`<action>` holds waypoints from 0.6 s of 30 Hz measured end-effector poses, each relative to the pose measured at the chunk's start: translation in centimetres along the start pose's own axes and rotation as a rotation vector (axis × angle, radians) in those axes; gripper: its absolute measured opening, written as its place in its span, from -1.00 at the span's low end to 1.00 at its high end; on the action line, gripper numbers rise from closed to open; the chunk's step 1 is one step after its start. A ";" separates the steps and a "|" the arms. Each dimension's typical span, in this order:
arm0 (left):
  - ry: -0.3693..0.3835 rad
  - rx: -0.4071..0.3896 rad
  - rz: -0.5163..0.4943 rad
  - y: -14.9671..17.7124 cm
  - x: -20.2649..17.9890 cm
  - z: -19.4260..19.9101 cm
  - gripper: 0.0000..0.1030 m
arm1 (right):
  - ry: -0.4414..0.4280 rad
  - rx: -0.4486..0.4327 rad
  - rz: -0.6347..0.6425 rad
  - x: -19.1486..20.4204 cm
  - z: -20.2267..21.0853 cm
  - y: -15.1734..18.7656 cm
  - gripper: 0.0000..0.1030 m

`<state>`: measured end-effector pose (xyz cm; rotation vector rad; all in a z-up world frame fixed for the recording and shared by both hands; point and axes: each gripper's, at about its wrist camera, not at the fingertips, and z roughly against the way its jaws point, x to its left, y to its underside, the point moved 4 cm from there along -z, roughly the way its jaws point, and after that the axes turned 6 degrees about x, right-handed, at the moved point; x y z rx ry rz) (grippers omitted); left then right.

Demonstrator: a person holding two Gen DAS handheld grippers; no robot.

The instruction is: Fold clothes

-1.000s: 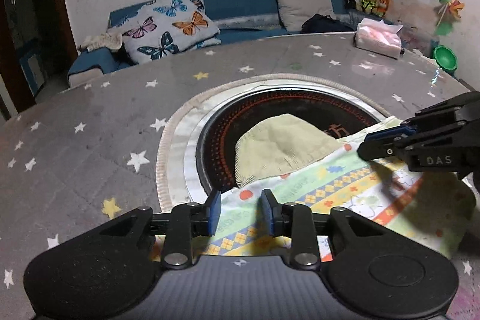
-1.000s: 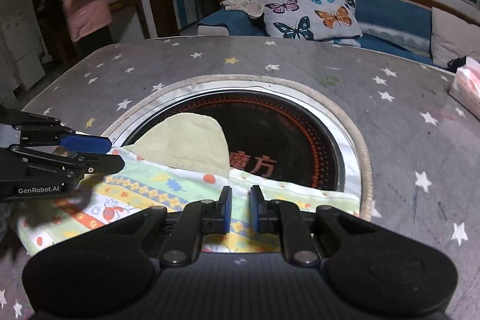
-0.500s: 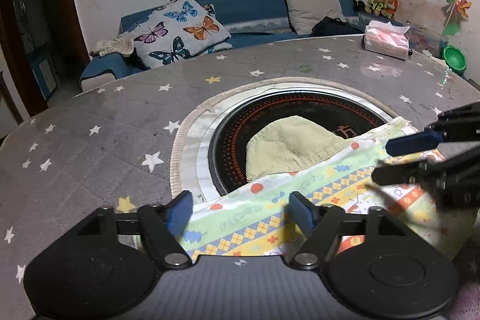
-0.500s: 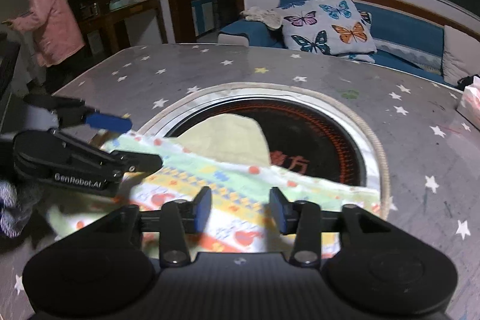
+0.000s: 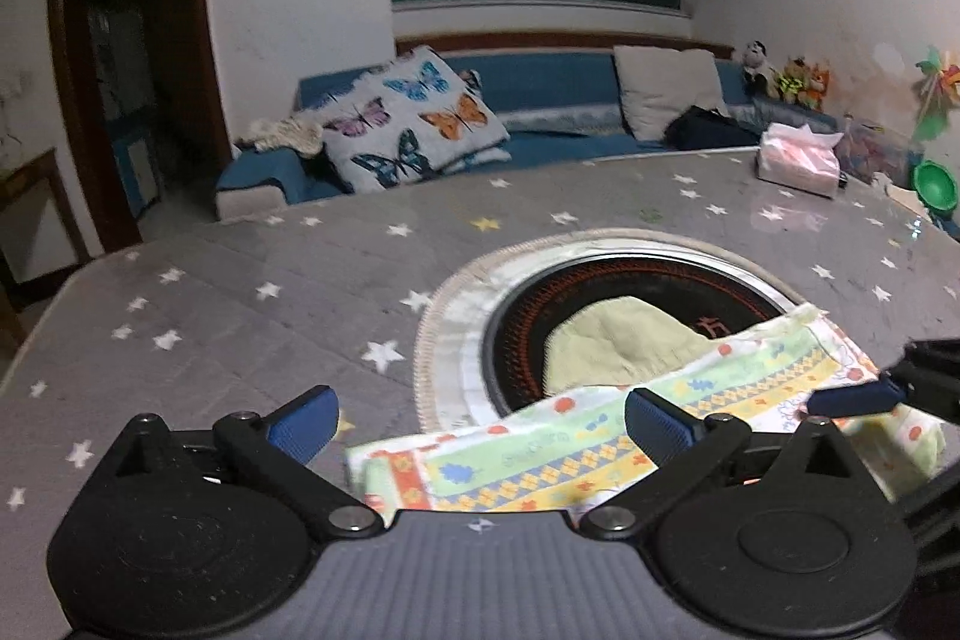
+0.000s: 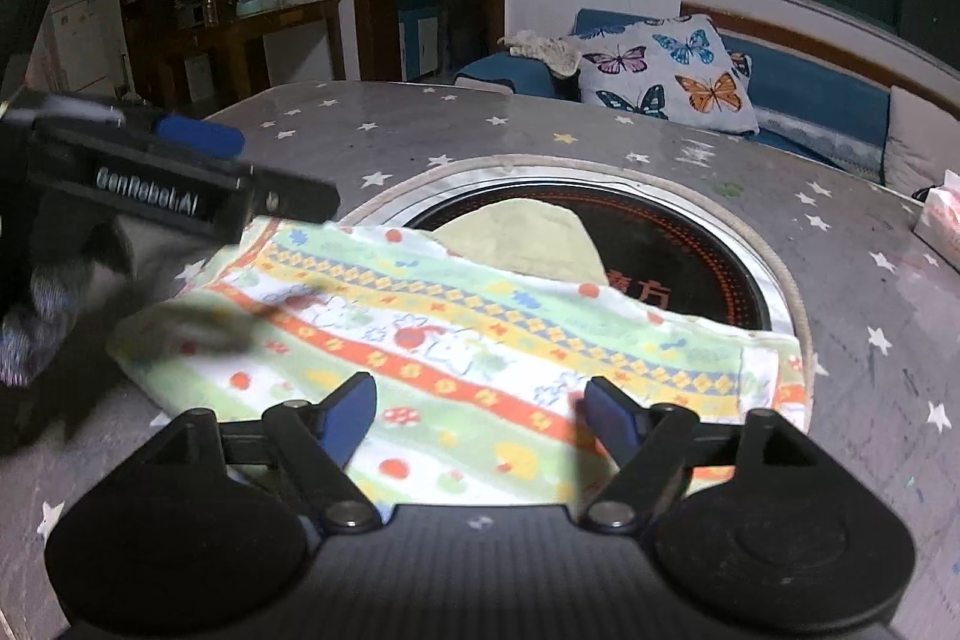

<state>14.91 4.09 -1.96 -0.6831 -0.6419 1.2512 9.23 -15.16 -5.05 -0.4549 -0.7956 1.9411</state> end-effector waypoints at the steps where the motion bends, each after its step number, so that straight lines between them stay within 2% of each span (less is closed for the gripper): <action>1: -0.010 -0.002 0.003 0.1 0.3 0.2 1.00 | 0.001 -0.006 0.001 0.2 0.0 0.2 0.63; 6: -0.030 0.006 0.049 0.9 2.1 1.1 1.00 | 0.014 -0.011 -0.008 0.9 -0.1 1.5 0.95; 12: -0.057 0.011 0.130 2.6 4.6 2.1 1.00 | 0.064 -0.058 0.066 2.5 1.2 1.1 1.00; 15: -0.068 0.018 0.178 3.4 5.7 2.4 1.00 | 0.054 -0.092 0.090 3.9 1.2 0.2 1.00; 18: -0.073 0.024 0.213 4.0 6.5 2.7 1.00 | 0.039 -0.083 0.103 5.1 0.3 -0.4 1.00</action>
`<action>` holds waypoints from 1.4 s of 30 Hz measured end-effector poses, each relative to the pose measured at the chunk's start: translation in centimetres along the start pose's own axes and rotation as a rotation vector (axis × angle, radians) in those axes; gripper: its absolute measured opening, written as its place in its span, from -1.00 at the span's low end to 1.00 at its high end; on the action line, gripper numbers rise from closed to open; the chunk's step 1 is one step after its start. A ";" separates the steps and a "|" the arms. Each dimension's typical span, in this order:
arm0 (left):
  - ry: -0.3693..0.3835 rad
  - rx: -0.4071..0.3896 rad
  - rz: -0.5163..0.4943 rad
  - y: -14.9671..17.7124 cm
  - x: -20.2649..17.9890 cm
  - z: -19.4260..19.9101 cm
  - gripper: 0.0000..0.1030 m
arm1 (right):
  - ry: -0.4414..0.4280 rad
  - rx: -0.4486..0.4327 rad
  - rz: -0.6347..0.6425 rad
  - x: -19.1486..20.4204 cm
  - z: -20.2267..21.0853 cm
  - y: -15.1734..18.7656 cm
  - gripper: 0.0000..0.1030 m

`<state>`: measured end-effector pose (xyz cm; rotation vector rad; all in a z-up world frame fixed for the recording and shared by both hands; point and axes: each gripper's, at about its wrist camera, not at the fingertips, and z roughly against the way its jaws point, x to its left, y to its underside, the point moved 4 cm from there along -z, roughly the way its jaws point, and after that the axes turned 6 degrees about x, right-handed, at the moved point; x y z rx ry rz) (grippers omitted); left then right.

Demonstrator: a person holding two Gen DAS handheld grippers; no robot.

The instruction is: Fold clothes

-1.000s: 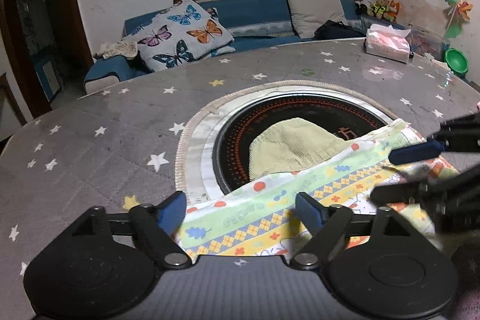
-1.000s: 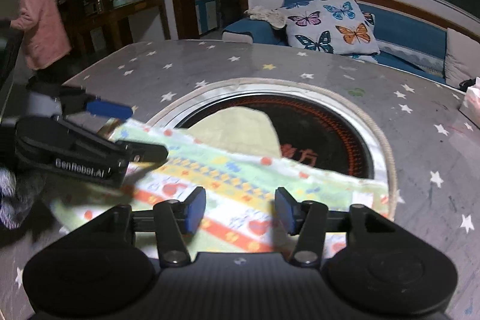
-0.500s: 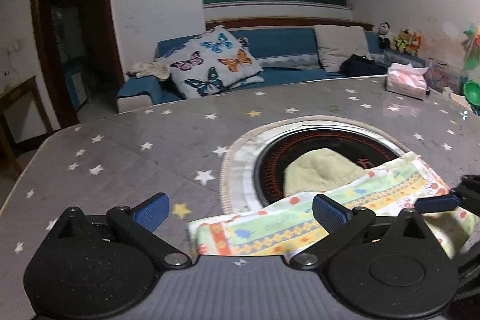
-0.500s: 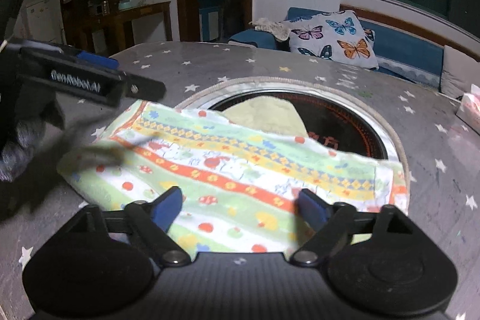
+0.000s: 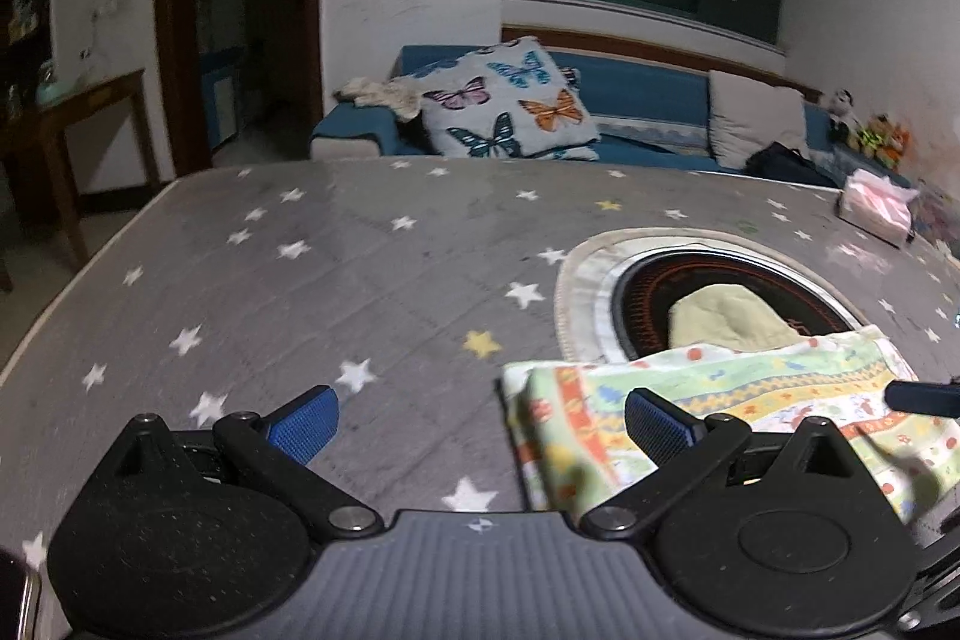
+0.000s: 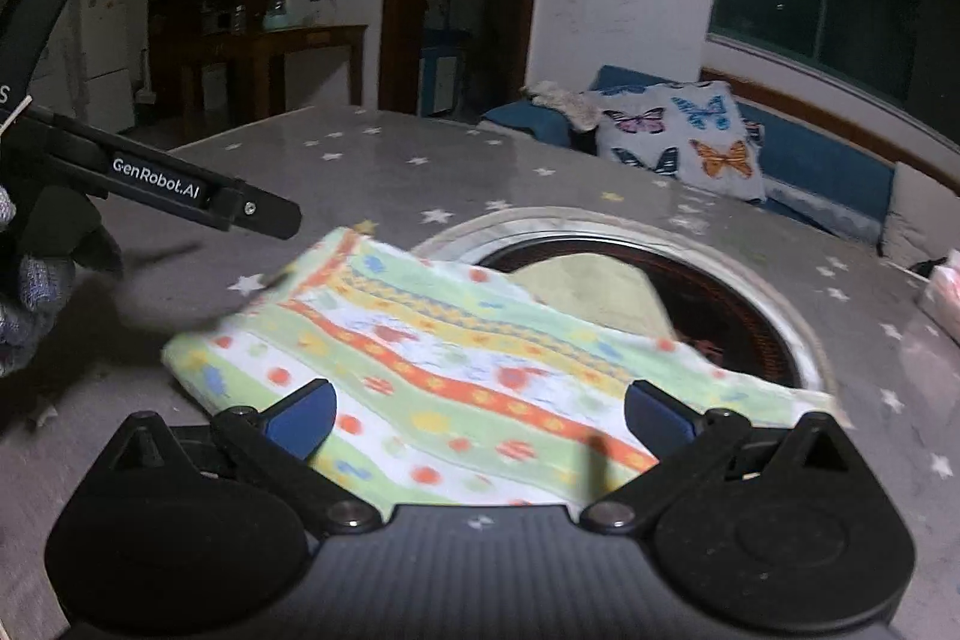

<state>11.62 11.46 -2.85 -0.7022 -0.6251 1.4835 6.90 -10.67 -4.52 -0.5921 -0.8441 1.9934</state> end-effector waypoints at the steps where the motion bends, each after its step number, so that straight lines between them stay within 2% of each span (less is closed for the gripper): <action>1: -0.001 0.000 0.008 0.1 0.3 0.1 1.00 | -0.004 0.007 0.005 0.4 -0.4 -0.1 1.00; 3: -0.004 -0.001 0.020 0.4 0.8 0.4 1.00 | 0.000 0.036 0.024 1.2 -1.3 0.2 1.00; 10: -0.007 0.005 0.058 1.0 2.5 0.6 1.00 | 0.011 0.016 0.022 1.4 -0.7 -0.5 1.00; 18: -0.001 0.012 0.063 1.4 2.8 0.8 1.00 | -0.030 0.035 0.103 4.8 -2.3 -0.8 1.00; 23: -0.006 0.019 0.076 1.5 3.1 0.7 1.00 | -0.045 0.006 0.115 5.4 -1.6 -1.6 1.00; 27: 0.003 0.024 0.076 1.6 2.9 0.6 1.00 | -0.055 0.040 0.150 6.5 -2.7 -1.1 1.00; 32: 0.005 0.030 0.072 1.6 2.6 0.5 1.00 | -0.067 0.019 0.144 6.6 -2.1 -1.3 1.00; 42: 0.017 0.047 0.069 1.8 1.7 0.2 1.00 | -0.077 0.034 0.164 7.1 -2.6 -1.1 1.00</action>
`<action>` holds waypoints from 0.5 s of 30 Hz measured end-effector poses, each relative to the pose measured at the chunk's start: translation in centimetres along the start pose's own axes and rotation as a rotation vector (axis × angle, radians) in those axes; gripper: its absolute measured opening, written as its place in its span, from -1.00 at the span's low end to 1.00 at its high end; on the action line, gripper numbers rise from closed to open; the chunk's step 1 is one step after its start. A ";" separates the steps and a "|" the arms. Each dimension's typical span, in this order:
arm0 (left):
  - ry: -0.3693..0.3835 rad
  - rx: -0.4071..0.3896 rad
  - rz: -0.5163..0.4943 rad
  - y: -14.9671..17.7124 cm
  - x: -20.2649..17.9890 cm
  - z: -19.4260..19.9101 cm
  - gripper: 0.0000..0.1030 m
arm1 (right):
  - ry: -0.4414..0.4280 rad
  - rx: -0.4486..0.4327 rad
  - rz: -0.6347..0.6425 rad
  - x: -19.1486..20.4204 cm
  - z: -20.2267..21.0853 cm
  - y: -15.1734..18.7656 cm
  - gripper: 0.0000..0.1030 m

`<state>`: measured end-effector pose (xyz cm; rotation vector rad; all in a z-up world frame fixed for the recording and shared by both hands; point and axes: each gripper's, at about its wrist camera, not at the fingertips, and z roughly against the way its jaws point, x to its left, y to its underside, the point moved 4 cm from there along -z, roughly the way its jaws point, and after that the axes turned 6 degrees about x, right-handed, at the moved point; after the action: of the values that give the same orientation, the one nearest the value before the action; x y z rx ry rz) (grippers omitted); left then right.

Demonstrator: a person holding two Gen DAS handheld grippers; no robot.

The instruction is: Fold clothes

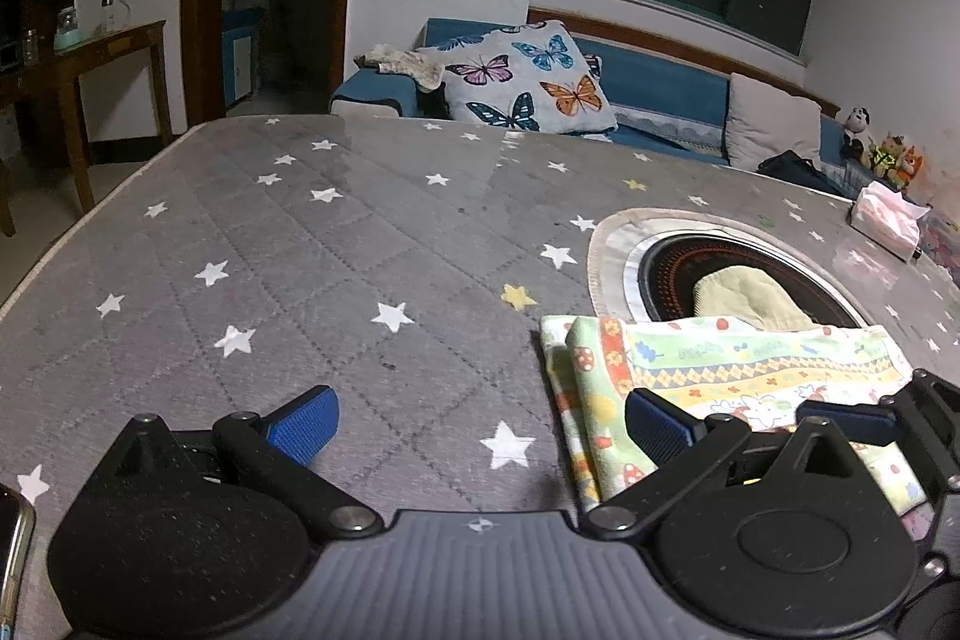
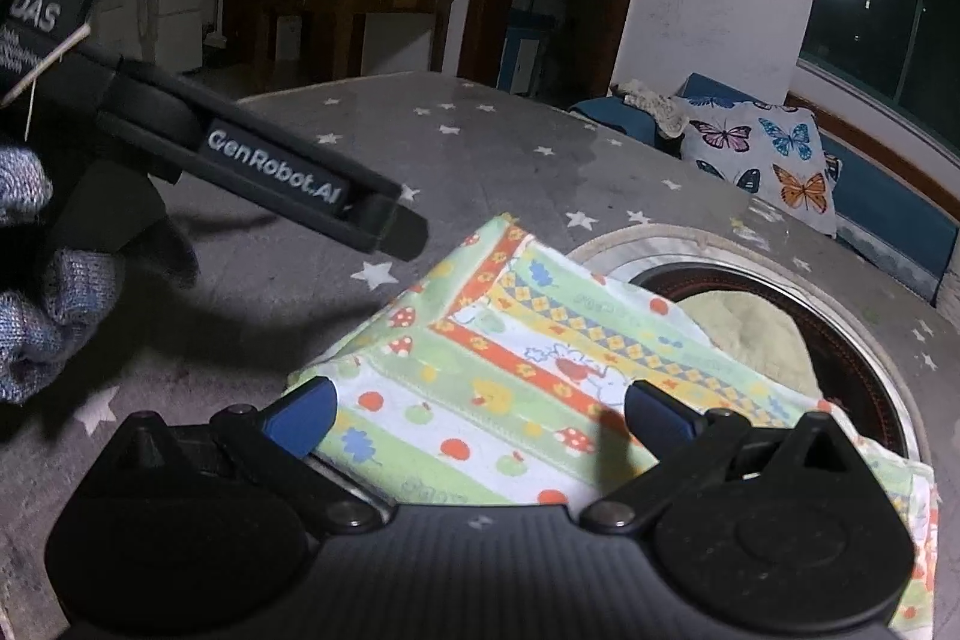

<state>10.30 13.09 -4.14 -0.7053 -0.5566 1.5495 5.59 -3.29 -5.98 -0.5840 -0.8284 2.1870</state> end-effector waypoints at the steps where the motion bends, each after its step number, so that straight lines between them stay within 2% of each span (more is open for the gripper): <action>1: 0.001 0.003 -0.002 0.1 -0.2 -0.1 1.00 | 0.000 0.002 0.002 0.1 -0.1 0.0 1.00; 9: -0.002 0.028 -0.025 0.8 -1.4 -0.8 1.00 | -0.033 0.004 -0.002 -1.1 1.7 0.5 1.00; 15: -0.018 0.037 -0.044 1.3 -1.9 -1.1 1.00 | -0.072 0.014 -0.050 -2.9 3.7 2.4 1.00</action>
<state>10.24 10.97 -5.64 -0.6476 -0.5513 1.5228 4.07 -8.18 -4.68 -0.4746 -0.8552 2.1771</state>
